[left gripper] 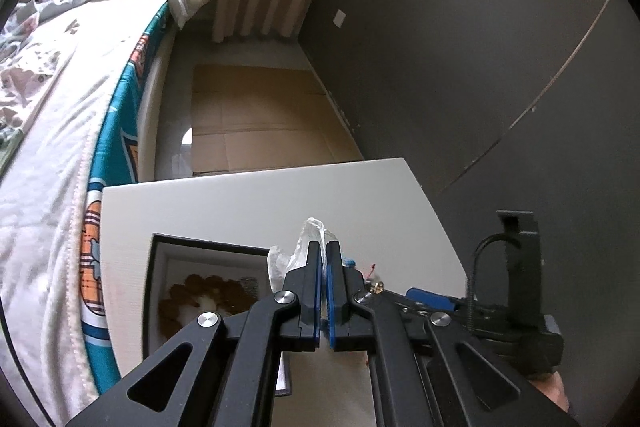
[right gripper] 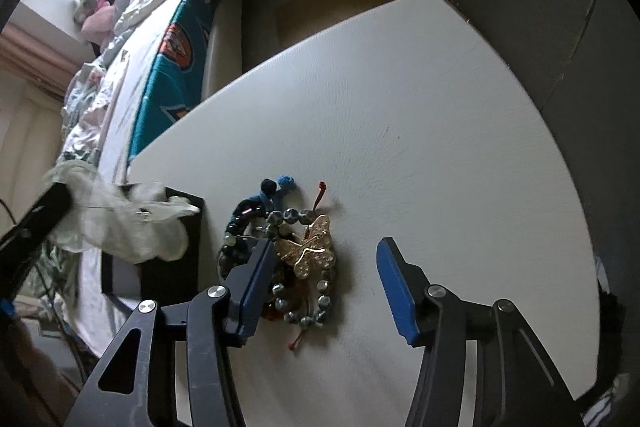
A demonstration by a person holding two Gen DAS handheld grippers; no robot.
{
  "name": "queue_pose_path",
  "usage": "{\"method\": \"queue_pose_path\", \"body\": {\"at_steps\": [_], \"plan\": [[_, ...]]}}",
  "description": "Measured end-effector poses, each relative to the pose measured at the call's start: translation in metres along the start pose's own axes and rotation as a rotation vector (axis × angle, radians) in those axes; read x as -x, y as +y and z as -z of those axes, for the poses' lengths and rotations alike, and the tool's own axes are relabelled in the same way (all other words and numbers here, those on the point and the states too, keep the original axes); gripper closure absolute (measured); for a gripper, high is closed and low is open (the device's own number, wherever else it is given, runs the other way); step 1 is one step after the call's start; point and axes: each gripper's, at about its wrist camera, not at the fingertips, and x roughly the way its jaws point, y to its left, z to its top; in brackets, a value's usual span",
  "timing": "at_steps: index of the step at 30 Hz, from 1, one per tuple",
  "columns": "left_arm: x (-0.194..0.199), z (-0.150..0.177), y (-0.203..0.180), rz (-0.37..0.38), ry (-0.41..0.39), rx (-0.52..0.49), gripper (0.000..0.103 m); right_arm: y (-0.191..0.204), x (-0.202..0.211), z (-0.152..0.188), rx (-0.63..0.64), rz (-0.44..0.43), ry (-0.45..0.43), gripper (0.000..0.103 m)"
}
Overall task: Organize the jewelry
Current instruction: 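Grasp the white cloth pouch with the left gripper while the right gripper grasps the gold butterfly charm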
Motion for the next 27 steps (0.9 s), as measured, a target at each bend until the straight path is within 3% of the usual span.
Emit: {"method": "queue_pose_path", "body": {"at_steps": [9,11,18,27], "plan": [[0.011,0.001,0.014,-0.007,-0.014,0.021,0.102,0.013,-0.014,-0.003,0.026,0.025,0.016,0.063],[0.013,0.001,0.016,-0.008,-0.014,0.022,0.102,0.014,-0.014,-0.004,0.021,0.030,0.019,0.074],[0.021,0.003,0.016,-0.008,-0.026,0.027,0.102,0.012,0.006,0.001,0.011,0.015,-0.023,0.093],[0.041,0.003,0.024,-0.008,-0.066,0.045,0.102,0.025,0.038,0.011,0.050,-0.018,-0.100,0.099]]}}
